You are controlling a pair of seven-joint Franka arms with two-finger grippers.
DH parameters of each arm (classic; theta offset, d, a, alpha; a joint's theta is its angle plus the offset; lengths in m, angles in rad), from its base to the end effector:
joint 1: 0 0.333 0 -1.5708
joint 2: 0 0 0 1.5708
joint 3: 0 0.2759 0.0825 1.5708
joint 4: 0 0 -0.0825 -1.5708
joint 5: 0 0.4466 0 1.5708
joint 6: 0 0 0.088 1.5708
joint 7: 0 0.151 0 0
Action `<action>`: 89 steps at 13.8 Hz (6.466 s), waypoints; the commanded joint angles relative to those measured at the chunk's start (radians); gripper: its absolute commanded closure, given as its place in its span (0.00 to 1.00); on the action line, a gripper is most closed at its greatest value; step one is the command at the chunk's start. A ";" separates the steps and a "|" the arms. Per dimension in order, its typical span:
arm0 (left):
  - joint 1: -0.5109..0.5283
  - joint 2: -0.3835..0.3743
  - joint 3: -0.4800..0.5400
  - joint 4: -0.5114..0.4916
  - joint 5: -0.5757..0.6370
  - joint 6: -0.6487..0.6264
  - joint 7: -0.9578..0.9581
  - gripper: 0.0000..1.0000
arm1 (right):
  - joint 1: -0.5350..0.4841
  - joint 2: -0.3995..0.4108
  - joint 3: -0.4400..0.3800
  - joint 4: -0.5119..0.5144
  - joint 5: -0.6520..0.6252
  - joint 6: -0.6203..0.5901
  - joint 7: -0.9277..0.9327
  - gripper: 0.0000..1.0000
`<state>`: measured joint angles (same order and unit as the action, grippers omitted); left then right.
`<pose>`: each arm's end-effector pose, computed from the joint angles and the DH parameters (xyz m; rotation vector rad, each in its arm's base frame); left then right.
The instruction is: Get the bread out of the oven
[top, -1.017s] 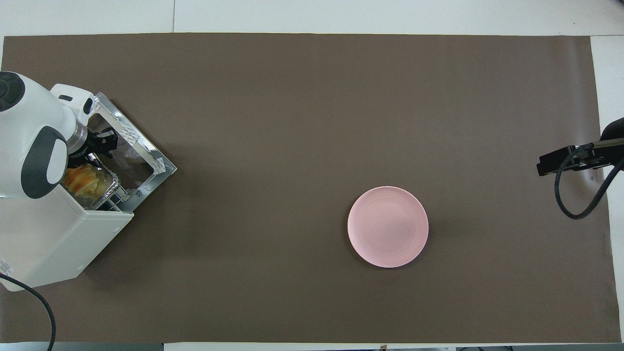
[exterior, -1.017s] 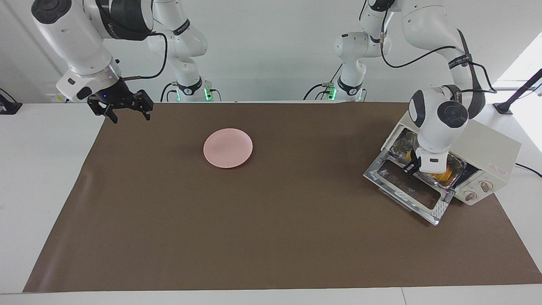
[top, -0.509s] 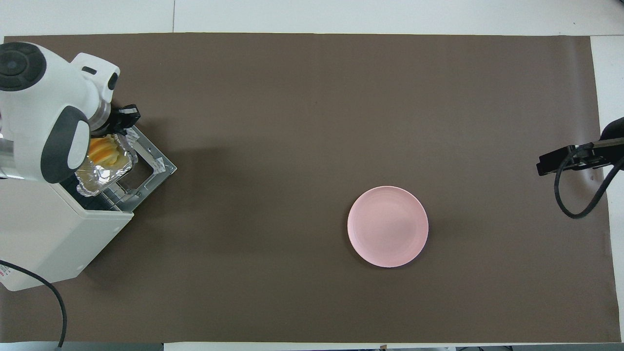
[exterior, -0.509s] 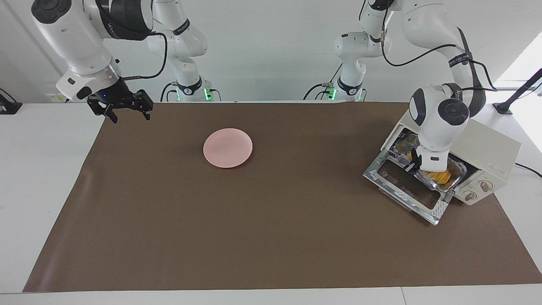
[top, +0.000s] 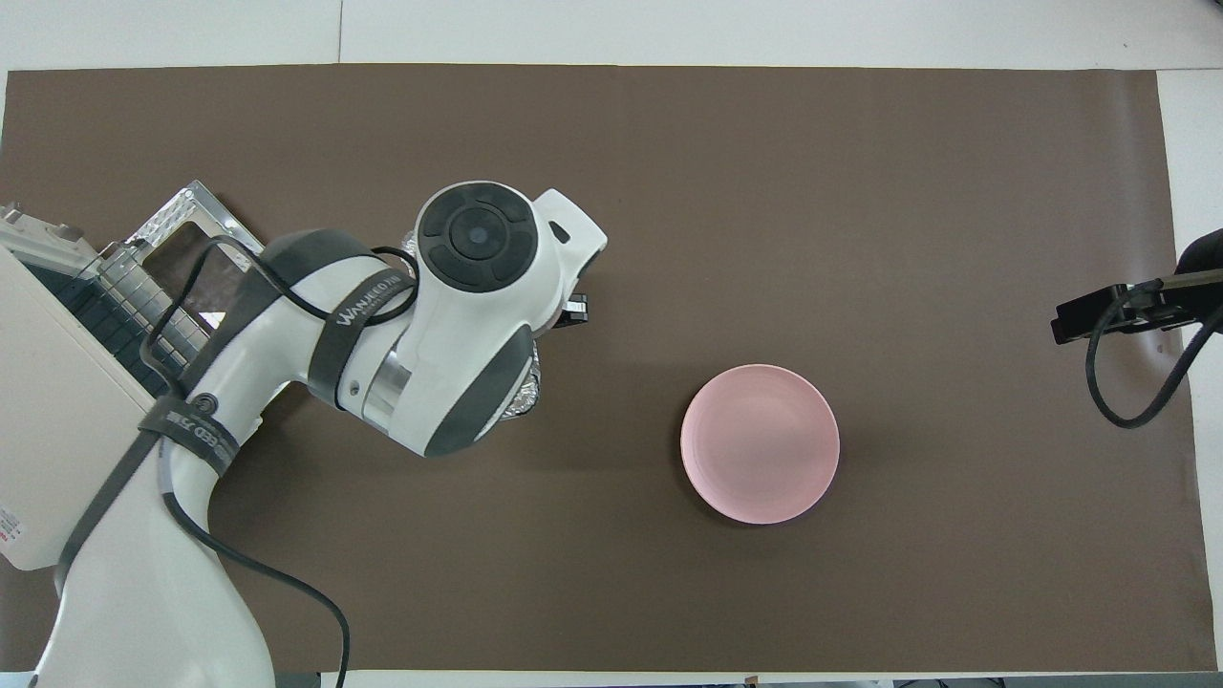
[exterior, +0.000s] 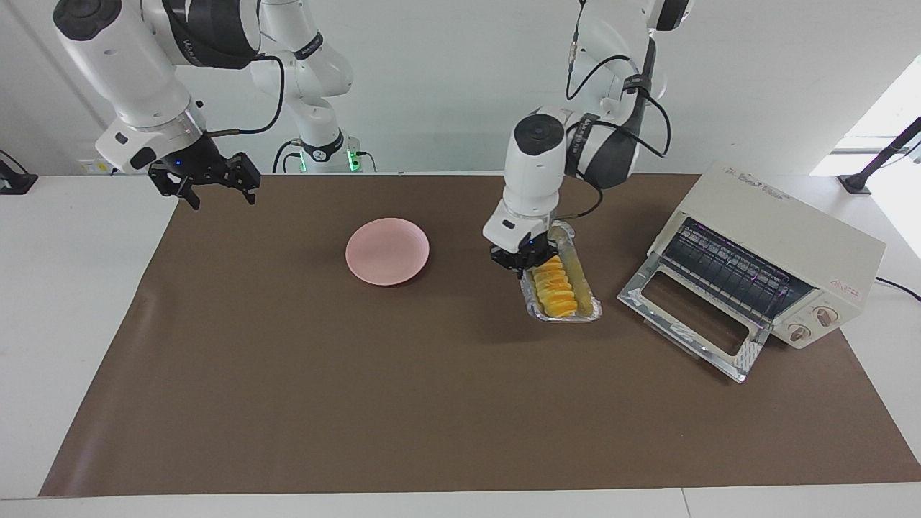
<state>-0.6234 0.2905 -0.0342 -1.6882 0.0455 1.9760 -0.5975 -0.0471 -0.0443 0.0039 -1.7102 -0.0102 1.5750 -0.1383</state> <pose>0.5483 -0.4163 0.3212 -3.1118 0.1194 -0.0261 0.5959 -0.0273 0.4936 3.1327 0.1498 -0.1435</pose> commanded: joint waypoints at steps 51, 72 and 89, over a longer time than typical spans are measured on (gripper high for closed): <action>0.502 -0.352 0.033 -0.039 -0.069 -0.482 0.479 0.00 | 0.527 0.570 0.203 0.106 -0.140 0.514 1.129 0.00; 0.502 -0.373 0.036 -0.027 -0.070 -0.474 0.466 0.00 | 0.471 0.567 0.208 0.285 -0.061 0.340 0.952 1.00; 0.502 -0.373 0.036 -0.027 -0.070 -0.474 0.466 0.00 | -0.026 0.635 0.202 0.151 -0.028 0.669 0.279 1.00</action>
<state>-0.1348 -0.0694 0.0064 -1.7066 -0.0162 1.4960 -0.1377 -0.0695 0.6157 0.1962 -1.4765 -0.0384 2.1651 0.1589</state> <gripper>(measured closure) 0.000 0.987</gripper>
